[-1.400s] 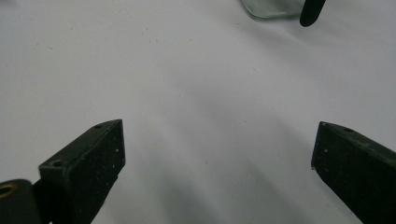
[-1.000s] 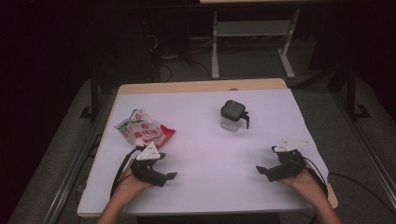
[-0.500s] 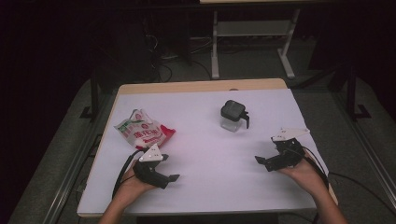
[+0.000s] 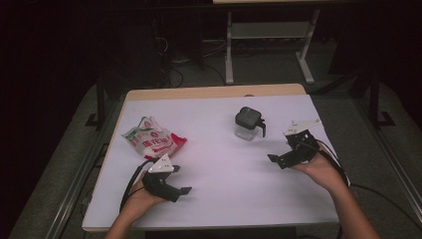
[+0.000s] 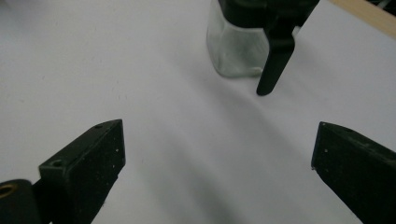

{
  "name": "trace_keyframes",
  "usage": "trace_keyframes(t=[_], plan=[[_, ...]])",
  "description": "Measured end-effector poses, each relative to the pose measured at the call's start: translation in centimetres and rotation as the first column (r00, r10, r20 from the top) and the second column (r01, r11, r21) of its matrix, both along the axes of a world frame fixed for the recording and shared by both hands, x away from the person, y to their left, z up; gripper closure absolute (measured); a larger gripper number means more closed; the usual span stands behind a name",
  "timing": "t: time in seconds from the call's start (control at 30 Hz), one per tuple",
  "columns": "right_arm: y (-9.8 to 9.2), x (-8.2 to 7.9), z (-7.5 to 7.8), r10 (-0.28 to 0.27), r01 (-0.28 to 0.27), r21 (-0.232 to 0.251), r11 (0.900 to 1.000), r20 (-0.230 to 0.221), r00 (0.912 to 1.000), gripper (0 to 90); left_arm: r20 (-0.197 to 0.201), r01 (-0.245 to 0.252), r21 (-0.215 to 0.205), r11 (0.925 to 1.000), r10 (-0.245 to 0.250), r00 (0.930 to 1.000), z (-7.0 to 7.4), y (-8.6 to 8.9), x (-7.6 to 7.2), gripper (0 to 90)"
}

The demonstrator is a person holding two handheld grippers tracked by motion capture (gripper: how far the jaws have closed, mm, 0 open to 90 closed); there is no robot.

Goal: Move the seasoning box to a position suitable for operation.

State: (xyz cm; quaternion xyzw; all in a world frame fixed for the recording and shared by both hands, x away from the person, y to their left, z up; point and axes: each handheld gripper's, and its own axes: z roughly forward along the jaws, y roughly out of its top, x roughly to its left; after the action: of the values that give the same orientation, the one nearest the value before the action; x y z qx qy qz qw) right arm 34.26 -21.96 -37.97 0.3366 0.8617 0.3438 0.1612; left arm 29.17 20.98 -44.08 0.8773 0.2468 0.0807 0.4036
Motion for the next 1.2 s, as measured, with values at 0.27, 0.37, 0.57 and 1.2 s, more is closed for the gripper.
trace_keyframes(t=[0.27,0.37,0.57,1.2], plan=[[0.5,1.9,1.6,0.014,-0.014,0.009,1.0,0.001,0.9999,2.3,-0.007,-0.007,-0.001,1.0,0.007,1.0,0.0,0.0,0.0,12.2],[0.9,2.8,1.9,0.023,-0.023,0.002,1.0,-0.007,0.9997,2.3,-0.009,-0.007,-0.001,1.0,0.007,0.9999,-0.1,0.1,0.0,12.2],[1.6,4.3,2.7,0.037,-0.037,0.009,0.999,-0.015,0.9992,2.3,-0.008,-0.009,-0.004,0.9999,0.009,0.9999,-0.1,0.2,0.0,12.2],[5.5,9.2,4.6,0.11,-0.113,-0.086,0.99,-0.037,0.9932,2.3,-0.013,-0.007,-0.016,0.9998,0.007,0.9999,-0.1,0.3,0.1,12.2]])
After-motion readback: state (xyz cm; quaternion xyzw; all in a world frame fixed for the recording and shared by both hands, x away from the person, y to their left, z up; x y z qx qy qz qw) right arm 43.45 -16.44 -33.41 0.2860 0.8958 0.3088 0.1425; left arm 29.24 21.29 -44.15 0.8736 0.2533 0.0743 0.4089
